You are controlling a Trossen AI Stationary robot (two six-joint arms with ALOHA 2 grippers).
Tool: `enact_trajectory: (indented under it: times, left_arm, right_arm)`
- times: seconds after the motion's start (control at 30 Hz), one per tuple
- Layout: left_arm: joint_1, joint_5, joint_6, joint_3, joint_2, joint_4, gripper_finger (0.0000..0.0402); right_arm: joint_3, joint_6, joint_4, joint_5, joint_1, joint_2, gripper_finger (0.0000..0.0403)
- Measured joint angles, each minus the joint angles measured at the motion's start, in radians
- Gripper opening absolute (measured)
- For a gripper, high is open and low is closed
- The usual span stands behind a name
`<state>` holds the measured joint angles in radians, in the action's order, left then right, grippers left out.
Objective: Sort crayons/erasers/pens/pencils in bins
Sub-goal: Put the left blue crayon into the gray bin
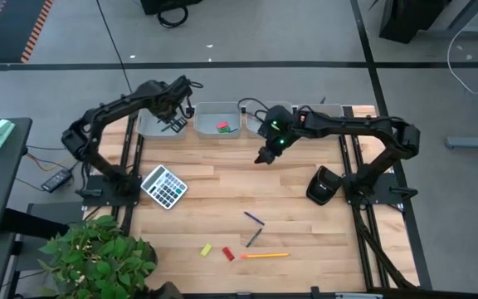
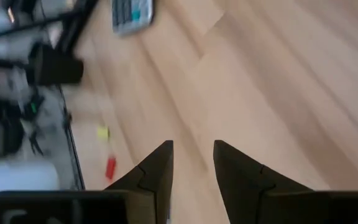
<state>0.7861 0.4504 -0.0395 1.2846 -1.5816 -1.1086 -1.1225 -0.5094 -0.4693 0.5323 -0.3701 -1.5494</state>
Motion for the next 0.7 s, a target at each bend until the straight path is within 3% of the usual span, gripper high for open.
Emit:
enact_trajectory:
  times: [0.23, 0.7]
  left_arm:
    - [0.025, -0.025, -0.026, 0.0, -0.09, 0.041, 0.0045]
    - [0.042, -0.048, 0.023, 0.0, -0.217, 0.06, 0.0043]
  right_arm:
    - [-0.137, 0.122, -0.223, -0.054, 0.038, 0.0, 0.0124]
    - [-0.312, 0.074, -0.216, -0.303, -0.026, 0.0, 0.0124]
